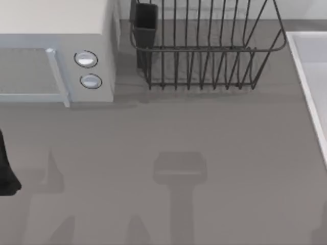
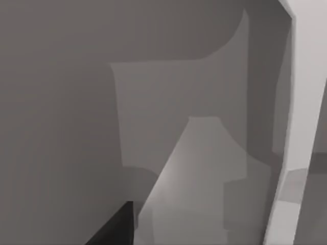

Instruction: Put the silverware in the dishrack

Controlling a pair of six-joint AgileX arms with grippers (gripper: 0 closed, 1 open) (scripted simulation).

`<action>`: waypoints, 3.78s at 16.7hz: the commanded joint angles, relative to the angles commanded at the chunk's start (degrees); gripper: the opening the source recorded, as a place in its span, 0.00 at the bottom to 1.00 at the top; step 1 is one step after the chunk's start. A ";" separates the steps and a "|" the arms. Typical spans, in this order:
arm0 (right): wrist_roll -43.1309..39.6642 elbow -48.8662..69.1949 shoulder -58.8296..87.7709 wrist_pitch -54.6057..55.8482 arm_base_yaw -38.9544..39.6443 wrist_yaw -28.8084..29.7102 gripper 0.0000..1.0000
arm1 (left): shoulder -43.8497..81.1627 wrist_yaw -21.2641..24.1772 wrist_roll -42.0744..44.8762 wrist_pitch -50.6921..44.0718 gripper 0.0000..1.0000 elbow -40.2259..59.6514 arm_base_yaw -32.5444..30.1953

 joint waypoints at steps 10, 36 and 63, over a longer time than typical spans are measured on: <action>-0.09 6.07 -4.27 -9.04 -0.43 -1.08 0.00 | 0.00 0.00 0.00 0.00 1.00 0.00 0.00; 4.51 45.27 -10.96 -43.01 11.22 8.89 0.00 | 0.00 0.00 0.00 0.00 1.00 0.00 0.00; 34.99 49.85 -1.50 34.34 80.83 59.31 0.00 | 0.00 0.00 0.00 0.00 1.00 0.00 0.00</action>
